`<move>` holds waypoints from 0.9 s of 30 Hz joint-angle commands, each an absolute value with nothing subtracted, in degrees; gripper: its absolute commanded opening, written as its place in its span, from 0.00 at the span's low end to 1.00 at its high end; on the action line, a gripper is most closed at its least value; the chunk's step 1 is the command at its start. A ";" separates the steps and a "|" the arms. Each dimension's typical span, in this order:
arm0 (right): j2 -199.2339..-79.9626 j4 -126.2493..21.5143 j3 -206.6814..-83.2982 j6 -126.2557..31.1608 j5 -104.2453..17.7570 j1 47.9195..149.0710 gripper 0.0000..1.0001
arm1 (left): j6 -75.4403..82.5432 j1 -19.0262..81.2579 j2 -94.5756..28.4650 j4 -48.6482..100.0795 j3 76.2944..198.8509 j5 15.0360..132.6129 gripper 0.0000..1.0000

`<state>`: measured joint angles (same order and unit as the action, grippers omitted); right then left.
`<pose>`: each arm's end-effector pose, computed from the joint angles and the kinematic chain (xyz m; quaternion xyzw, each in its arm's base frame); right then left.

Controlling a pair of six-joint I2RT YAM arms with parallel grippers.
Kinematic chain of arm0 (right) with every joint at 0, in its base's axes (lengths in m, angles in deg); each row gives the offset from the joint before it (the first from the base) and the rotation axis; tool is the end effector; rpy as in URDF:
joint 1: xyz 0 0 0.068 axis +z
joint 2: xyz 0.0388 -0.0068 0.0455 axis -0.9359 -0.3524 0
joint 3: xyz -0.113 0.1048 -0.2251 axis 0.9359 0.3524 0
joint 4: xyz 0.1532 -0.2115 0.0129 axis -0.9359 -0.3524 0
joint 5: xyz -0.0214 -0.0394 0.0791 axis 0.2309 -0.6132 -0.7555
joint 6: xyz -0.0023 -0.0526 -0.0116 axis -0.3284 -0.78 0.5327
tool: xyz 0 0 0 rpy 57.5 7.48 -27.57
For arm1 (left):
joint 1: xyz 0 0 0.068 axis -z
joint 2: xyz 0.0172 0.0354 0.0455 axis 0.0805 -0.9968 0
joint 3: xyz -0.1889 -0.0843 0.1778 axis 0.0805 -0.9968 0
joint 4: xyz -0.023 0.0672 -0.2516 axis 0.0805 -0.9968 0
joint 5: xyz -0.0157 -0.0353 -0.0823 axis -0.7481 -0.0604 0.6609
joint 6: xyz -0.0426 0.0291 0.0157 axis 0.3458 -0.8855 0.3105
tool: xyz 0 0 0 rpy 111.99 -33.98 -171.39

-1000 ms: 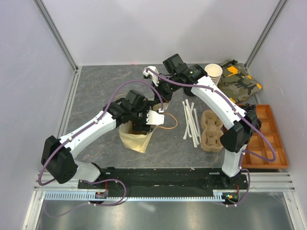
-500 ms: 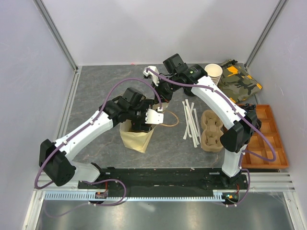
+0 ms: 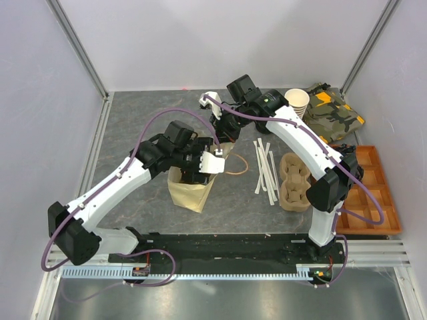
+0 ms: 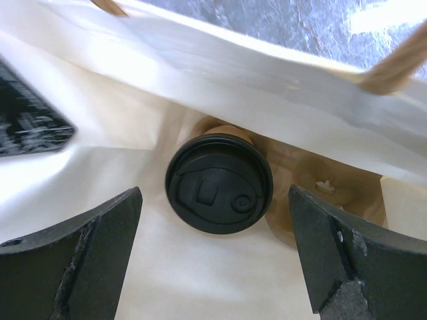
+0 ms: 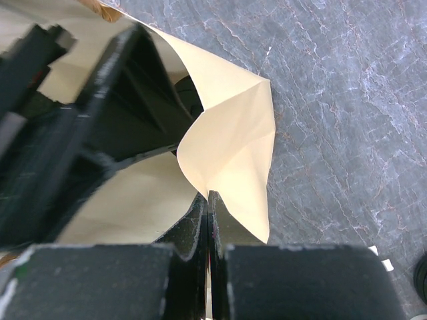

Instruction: Pack the takeout coffee

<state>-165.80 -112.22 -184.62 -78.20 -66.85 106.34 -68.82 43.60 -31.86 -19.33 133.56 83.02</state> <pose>0.3056 0.2532 0.3763 -0.5362 0.7426 0.2888 0.2786 0.2023 -0.1775 0.3199 0.7423 0.5559 -0.0741 0.3668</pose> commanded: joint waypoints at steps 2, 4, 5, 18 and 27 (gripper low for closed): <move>-165.31 -112.77 -185.28 -78.36 -65.93 106.63 0.00 | -69.55 43.38 -28.84 -17.08 136.77 86.92 0.97; -165.48 -112.59 -185.37 -78.27 -65.84 106.63 0.00 | -69.20 43.38 -27.97 -15.94 137.21 87.53 0.97; -165.31 -112.59 -185.37 -78.18 -65.84 106.63 0.00 | -68.50 43.38 -27.70 -15.42 137.47 87.62 0.97; -165.22 -112.15 -185.20 -77.92 -66.01 106.63 0.00 | -64.81 42.50 -22.69 -6.54 136.77 91.13 1.00; -165.04 -112.07 -185.11 -77.83 -66.10 106.63 0.00 | -57.52 40.74 -19.96 1.89 136.77 92.11 1.00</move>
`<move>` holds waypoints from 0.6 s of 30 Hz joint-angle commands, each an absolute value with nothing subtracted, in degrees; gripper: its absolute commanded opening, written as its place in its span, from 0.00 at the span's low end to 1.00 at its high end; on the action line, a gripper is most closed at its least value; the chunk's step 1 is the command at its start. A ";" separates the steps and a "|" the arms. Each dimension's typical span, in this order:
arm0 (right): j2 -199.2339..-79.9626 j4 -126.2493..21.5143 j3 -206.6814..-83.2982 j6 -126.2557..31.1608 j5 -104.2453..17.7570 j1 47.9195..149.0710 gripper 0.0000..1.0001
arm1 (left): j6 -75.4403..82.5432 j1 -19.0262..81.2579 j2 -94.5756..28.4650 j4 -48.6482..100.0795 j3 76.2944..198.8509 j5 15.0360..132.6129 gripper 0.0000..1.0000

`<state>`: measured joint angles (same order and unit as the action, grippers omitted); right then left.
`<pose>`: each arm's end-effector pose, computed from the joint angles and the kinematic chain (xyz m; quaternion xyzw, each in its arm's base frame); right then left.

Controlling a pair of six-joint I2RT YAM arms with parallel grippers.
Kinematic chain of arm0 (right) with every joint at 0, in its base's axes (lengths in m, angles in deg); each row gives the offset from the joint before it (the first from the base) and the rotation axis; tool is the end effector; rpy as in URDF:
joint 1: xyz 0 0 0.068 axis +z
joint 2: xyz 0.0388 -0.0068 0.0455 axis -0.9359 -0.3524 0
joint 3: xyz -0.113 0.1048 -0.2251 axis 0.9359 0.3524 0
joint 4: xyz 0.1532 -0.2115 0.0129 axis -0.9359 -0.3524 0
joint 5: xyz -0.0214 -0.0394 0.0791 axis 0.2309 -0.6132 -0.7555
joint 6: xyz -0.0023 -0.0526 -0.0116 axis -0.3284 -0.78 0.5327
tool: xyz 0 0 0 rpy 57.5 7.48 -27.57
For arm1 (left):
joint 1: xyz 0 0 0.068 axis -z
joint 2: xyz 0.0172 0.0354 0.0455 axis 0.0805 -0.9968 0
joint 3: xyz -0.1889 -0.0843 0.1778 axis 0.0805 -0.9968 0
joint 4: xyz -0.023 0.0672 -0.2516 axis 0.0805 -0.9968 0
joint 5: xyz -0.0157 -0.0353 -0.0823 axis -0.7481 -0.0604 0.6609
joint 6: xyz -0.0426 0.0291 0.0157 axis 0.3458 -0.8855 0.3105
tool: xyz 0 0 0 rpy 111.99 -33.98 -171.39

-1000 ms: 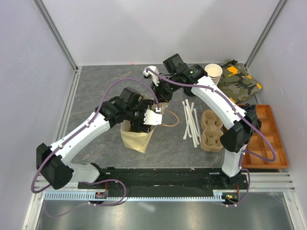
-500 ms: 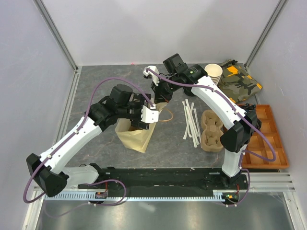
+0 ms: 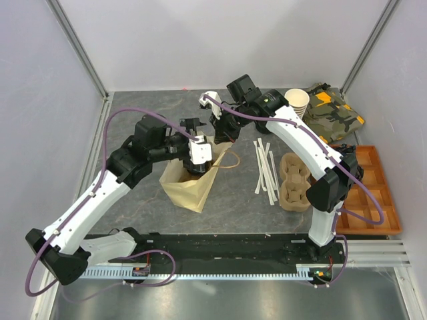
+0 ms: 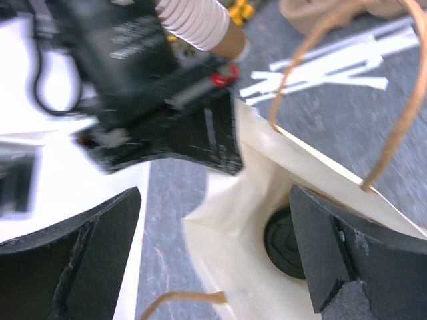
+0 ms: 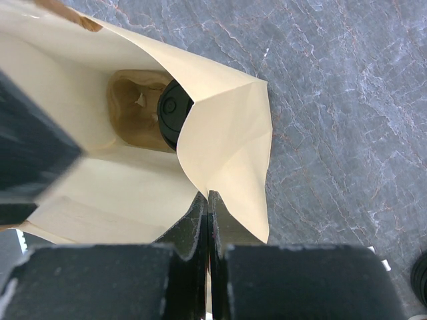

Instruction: Pack the takeout coffee

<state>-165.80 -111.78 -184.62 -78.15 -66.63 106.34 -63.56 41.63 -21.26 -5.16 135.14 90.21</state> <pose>0.3062 0.2536 0.3767 -0.5359 0.7420 0.2872 0.2824 0.1811 -0.1551 0.3948 0.6693 0.4765 -0.0882 0.5633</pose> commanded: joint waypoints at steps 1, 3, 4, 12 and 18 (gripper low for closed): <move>-164.95 -112.07 -185.11 -77.74 -66.01 106.63 0.00 | -55.94 40.48 -20.22 2.16 137.81 92.19 1.00; -164.87 -112.07 -185.11 -77.57 -66.01 106.63 0.00 | -54.44 39.77 -20.66 2.86 138.87 91.93 1.00; -164.78 -112.07 -185.11 -77.57 -66.01 106.72 0.00 | -53.04 39.60 -20.84 3.22 139.75 91.67 1.00; -165.04 -111.98 -185.81 -76.51 -65.84 106.63 0.01 | -47.06 38.98 -20.58 6.30 142.31 89.12 1.00; -165.83 -111.54 -187.13 -75.81 -65.75 106.72 0.17 | -41.35 38.63 -21.89 6.74 145.64 84.64 1.00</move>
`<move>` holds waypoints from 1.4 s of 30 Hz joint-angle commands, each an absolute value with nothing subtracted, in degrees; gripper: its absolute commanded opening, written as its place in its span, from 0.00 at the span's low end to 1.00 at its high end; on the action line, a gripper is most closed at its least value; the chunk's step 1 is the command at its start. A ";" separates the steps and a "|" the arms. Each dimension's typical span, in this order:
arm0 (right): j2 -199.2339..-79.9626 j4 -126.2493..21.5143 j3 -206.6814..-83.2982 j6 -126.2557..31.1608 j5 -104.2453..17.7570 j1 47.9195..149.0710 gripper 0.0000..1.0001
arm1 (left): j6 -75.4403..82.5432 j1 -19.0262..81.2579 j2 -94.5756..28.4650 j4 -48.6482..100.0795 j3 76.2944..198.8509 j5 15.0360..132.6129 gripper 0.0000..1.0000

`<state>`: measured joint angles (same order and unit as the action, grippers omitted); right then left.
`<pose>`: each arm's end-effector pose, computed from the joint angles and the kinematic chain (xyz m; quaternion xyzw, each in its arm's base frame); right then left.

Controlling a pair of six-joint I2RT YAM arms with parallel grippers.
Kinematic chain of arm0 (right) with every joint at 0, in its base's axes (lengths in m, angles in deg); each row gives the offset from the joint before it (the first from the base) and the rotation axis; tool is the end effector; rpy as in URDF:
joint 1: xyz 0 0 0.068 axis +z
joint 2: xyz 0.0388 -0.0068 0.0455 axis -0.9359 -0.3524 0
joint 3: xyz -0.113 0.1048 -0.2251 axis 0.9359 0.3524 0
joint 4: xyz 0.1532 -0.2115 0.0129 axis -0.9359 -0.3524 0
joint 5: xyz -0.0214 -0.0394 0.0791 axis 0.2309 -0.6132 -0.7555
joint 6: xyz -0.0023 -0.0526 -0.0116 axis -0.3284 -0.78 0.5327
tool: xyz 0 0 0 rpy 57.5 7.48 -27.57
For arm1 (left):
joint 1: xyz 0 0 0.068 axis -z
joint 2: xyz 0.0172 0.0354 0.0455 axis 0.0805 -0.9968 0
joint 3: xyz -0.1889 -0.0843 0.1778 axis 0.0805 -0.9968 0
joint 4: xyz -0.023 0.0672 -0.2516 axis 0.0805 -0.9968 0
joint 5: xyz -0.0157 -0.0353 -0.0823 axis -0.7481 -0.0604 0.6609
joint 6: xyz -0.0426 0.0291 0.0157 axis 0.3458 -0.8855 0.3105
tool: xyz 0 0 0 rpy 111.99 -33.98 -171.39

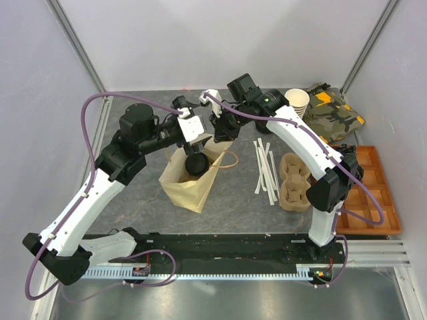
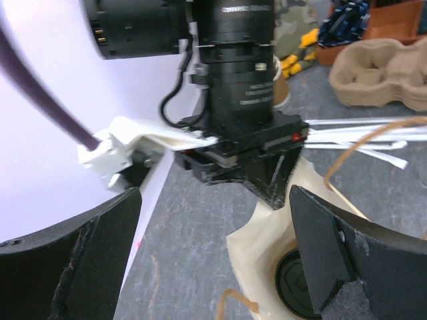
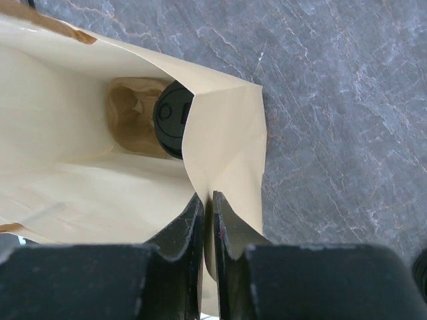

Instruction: Pack the takeout coffee

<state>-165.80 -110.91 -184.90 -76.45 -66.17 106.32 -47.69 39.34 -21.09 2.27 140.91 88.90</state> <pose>0.3074 0.2540 0.3790 -0.5247 0.7475 0.2881 0.2881 0.1845 -0.1450 0.4423 0.5554 0.5153 -0.1267 0.6403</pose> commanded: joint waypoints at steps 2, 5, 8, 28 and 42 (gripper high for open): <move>-165.83 -110.84 -187.22 -75.28 -65.57 106.72 0.22 | -40.38 38.11 -22.42 6.04 146.17 82.89 1.00; -165.74 -110.05 -187.48 -75.02 -65.40 106.63 0.27 | -39.32 36.96 -22.60 5.25 146.35 82.79 1.00; -165.83 -109.08 -187.74 -74.84 -65.40 106.72 0.37 | -38.62 36.35 -22.86 4.72 146.79 82.00 1.00; -166.27 -102.14 -191.43 -67.91 -62.85 106.72 0.77 | -27.02 30.29 -27.69 -0.99 154.17 75.76 1.00; -160.92 -90.97 -194.52 -55.69 -58.90 102.86 0.89 | -8.56 15.97 -35.60 -10.75 164.98 83.57 1.00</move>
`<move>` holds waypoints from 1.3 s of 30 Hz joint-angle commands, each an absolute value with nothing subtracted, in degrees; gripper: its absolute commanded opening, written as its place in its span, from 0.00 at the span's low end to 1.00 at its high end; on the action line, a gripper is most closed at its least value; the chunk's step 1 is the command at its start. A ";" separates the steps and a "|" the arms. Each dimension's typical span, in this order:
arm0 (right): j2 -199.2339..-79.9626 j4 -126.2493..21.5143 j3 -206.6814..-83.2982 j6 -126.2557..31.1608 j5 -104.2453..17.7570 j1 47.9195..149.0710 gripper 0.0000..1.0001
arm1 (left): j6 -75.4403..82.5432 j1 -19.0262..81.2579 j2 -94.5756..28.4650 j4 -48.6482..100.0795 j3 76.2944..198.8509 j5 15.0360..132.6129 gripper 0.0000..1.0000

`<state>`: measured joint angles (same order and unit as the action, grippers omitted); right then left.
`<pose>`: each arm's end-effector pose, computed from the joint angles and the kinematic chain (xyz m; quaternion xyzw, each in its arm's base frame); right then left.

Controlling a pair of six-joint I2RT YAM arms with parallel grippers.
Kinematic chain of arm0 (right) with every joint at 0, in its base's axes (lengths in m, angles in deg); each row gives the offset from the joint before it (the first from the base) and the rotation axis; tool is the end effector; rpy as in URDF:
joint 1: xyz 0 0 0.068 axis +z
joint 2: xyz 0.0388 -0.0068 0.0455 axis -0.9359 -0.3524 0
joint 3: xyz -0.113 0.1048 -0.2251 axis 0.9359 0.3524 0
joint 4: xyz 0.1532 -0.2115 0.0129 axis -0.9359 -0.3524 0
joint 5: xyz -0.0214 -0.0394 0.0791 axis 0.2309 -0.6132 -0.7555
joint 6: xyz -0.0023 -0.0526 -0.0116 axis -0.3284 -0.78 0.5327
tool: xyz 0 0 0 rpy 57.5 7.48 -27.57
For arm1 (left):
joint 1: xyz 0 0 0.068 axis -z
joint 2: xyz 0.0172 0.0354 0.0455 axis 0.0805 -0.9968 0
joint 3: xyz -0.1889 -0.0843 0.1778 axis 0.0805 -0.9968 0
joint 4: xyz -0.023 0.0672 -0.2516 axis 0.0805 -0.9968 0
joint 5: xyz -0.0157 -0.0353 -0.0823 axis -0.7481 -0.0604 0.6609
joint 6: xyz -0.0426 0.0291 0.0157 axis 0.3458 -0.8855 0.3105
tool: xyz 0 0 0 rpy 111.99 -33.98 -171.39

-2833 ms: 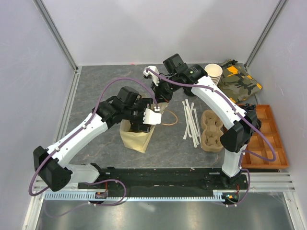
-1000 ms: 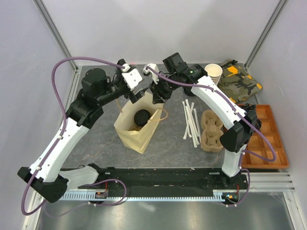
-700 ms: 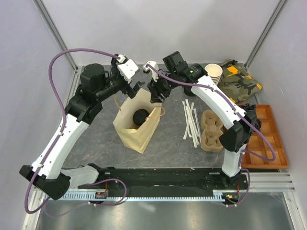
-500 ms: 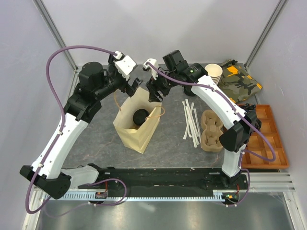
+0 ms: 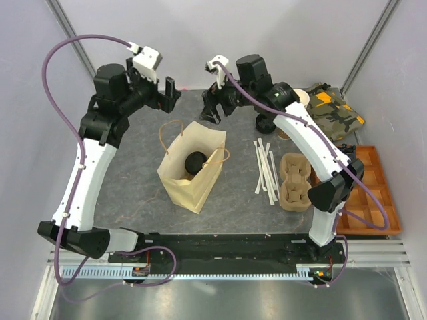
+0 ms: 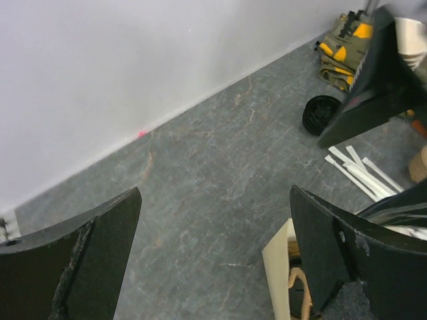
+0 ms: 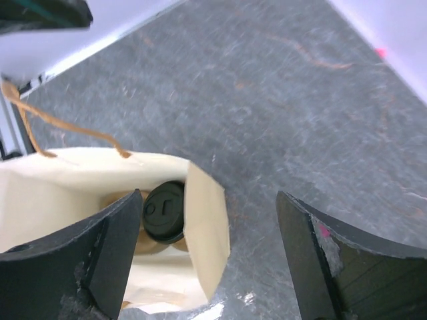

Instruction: Pack the takeout coffee

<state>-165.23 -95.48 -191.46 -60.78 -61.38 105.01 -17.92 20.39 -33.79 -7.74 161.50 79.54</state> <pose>0.3238 0.2513 0.4390 -0.4071 0.7402 0.3114 0.4353 0.2603 -0.0825 0.4884 0.2457 0.7318 -0.1263 0.6231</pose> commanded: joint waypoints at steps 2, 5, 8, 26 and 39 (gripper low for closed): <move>-159.16 -90.80 -193.90 -55.59 -58.02 101.72 0.89 | -4.53 12.27 -36.92 -11.98 165.77 86.12 1.00; -156.18 -91.32 -191.70 -56.29 -55.56 100.31 0.91 | -0.40 7.35 -39.03 -13.74 166.13 89.11 1.00; -153.27 -95.27 -190.56 -58.31 -52.31 99.34 0.91 | 2.08 2.96 -40.35 -15.58 165.60 90.44 1.00; -133.84 -96.52 -146.36 -51.46 -30.77 96.26 0.63 | 8.23 -3.21 -35.17 -11.28 146.97 89.82 1.00; -150.52 -81.41 -140.11 -50.50 -31.56 96.26 0.40 | 9.90 -3.12 -37.80 -9.79 146.00 89.12 1.00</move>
